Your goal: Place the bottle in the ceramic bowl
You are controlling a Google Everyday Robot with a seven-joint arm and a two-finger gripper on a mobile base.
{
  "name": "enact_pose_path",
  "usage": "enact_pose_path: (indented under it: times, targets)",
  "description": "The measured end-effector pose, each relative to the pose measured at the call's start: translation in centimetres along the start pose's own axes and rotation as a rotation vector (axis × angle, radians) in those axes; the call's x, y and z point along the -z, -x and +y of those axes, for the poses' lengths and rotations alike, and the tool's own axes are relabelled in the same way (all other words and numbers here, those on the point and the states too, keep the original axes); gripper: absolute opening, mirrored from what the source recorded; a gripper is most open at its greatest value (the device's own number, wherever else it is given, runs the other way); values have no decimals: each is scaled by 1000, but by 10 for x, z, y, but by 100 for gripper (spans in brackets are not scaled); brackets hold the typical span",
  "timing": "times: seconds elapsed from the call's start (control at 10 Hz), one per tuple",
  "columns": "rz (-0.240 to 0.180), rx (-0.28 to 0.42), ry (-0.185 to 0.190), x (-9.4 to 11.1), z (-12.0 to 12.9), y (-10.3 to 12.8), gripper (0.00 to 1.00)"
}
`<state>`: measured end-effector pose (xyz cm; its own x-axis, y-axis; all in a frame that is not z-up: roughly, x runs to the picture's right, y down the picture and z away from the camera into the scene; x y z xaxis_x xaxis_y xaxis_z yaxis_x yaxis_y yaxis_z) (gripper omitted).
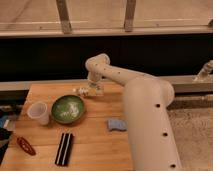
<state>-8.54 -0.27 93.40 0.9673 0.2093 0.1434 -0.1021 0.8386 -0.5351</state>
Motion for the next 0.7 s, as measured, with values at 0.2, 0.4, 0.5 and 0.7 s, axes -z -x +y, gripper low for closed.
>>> enact_pose_path:
  times: [0.2,0.4,0.5,0.7]
  targets:
    - [-3,16,-49,28,-2,2,0]
    - [-19,26,-63,38,1,4,0]
    - [-30,41,-68,44,4,7,0]
    - [-61,76,-76,62,19,17,0]
